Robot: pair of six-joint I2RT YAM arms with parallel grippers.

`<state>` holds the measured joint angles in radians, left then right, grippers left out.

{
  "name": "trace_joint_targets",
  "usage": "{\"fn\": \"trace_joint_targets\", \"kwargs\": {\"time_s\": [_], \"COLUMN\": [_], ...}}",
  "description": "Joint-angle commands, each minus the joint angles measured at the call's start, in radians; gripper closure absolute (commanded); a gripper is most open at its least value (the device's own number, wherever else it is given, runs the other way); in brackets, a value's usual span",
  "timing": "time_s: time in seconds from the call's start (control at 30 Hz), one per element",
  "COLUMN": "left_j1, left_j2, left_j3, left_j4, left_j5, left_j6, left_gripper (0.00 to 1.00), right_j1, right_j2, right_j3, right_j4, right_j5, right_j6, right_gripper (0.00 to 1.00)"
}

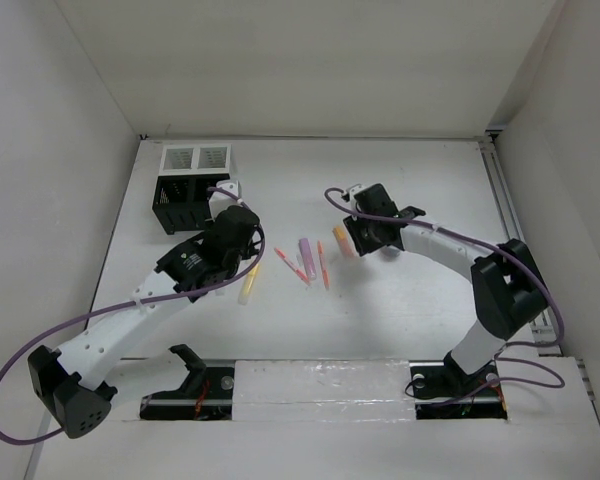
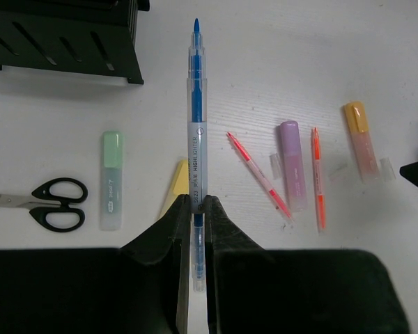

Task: Sort the stationery into containers
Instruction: Pick up the pen cap from the center of the board.

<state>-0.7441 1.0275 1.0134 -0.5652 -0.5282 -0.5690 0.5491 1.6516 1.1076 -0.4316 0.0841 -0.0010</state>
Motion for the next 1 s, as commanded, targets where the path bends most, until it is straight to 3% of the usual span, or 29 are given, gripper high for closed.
{"fn": "trace_joint_targets", "kwargs": {"time_s": [0.0,0.97], "left_j1": [0.003,0.003], "left_j2": [-0.010,-0.020], "left_j3": [-0.007,-0.007], "left_j4": [0.018,0.027], "left_j5": [-0.010,0.028], "left_j6": [0.006,0.015], "left_gripper": [1.00,1.00], "right_j1": [-0.002,-0.023], "right_j2": [0.013,0.148], "right_j3": [-0.006,0.023], "right_j4": [0.068,0.059], "right_j5": [-0.014,-0.023], "right_j6": [0.001,-0.008], "right_gripper": [0.59,0.60]}}
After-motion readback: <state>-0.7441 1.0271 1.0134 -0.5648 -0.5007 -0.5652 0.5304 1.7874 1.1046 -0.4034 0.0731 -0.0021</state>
